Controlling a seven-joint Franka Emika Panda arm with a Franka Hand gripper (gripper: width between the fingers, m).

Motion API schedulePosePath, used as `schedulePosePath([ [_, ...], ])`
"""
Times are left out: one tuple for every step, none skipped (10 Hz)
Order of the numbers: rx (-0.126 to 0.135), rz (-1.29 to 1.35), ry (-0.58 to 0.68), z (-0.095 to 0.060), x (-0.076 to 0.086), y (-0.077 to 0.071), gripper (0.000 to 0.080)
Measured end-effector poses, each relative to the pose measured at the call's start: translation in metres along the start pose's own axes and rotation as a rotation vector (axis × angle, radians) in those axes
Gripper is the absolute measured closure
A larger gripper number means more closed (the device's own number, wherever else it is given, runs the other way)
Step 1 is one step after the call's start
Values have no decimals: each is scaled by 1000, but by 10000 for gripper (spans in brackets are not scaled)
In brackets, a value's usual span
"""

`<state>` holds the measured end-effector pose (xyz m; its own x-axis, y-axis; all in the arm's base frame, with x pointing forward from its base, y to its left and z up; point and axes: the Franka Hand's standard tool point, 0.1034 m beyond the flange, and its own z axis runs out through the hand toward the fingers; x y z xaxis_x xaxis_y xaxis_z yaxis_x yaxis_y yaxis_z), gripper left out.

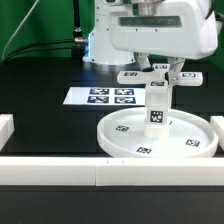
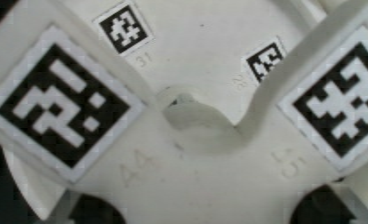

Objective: Assemble round table

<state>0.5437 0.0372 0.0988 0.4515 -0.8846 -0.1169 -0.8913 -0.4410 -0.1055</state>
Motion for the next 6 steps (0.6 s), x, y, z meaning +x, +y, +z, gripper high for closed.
schedulePosePath([
  [9, 85, -9, 0, 1, 0, 353],
  [13, 173, -14, 0, 1, 0, 353],
  [19, 231, -19, 0, 1, 0, 353],
  [29, 322, -23, 0, 1, -1, 353],
  [38, 398, -21, 0, 1, -1, 353],
  [49, 485, -13, 0, 1, -2, 353],
])
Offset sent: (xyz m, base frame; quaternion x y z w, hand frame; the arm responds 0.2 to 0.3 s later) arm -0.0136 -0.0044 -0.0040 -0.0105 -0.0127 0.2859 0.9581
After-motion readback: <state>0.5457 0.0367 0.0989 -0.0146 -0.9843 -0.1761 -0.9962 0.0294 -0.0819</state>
